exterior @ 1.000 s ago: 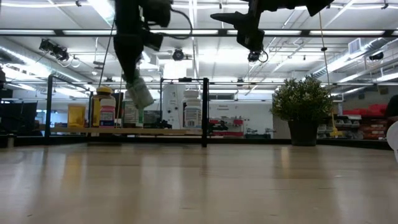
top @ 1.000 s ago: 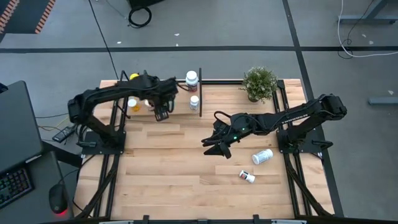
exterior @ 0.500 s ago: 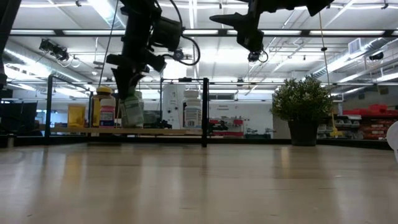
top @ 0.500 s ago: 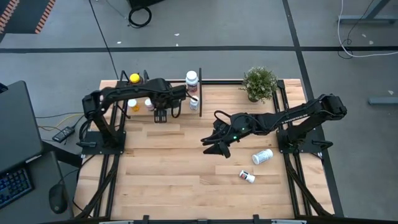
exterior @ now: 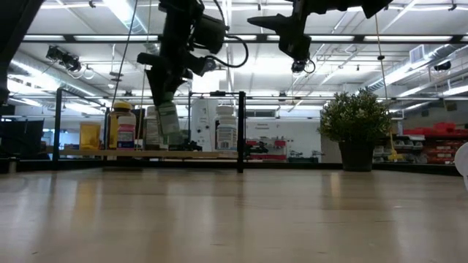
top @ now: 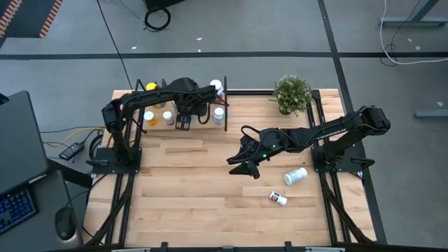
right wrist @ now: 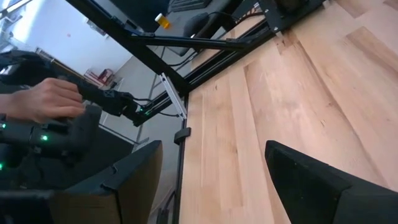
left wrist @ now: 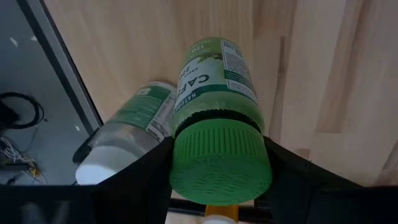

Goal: Pick and place medicine bottles onto shelf by color
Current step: Put the light green medicine bottle on the shelf

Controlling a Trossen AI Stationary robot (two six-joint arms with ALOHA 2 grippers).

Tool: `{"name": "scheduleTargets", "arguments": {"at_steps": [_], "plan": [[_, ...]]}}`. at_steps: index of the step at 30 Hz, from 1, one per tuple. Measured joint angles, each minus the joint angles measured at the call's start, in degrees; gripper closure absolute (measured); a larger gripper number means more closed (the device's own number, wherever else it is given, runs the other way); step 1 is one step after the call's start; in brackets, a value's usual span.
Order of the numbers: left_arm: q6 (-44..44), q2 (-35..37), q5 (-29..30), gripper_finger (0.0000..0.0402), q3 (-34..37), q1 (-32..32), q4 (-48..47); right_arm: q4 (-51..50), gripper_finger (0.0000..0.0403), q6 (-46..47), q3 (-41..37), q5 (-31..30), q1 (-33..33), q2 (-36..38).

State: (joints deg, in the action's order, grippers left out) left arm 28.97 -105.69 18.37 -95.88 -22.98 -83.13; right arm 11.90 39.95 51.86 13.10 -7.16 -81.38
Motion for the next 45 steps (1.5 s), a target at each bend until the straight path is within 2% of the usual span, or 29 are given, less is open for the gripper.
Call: {"name": "scheduleTargets", "arguments": {"at_steps": [4,8,26,45], "plan": [[0.83,-3.09,-0.11,0.0193,-3.18,-0.86,-2.50,0.00,0.0112,0.65,0.00,-0.19,-0.33,0.00],[1.92,-4.16,-0.19,0.0193,-3.51,-1.67,-2.39,0.00,0.0112,0.61,0.00,-0.17,-1.22,0.00],[6.79,-4.24,-1.72,0.0194,-2.25,-2.72,-0.74,-0.08,0.0112,0.41,0.00,-0.15,-2.56,0.00],[6.73,-4.24,-1.72,0.0188,-2.20,-3.96,1.72,-0.98,0.0112,1.54,0.00,0.02,-3.63,0.02]]}}
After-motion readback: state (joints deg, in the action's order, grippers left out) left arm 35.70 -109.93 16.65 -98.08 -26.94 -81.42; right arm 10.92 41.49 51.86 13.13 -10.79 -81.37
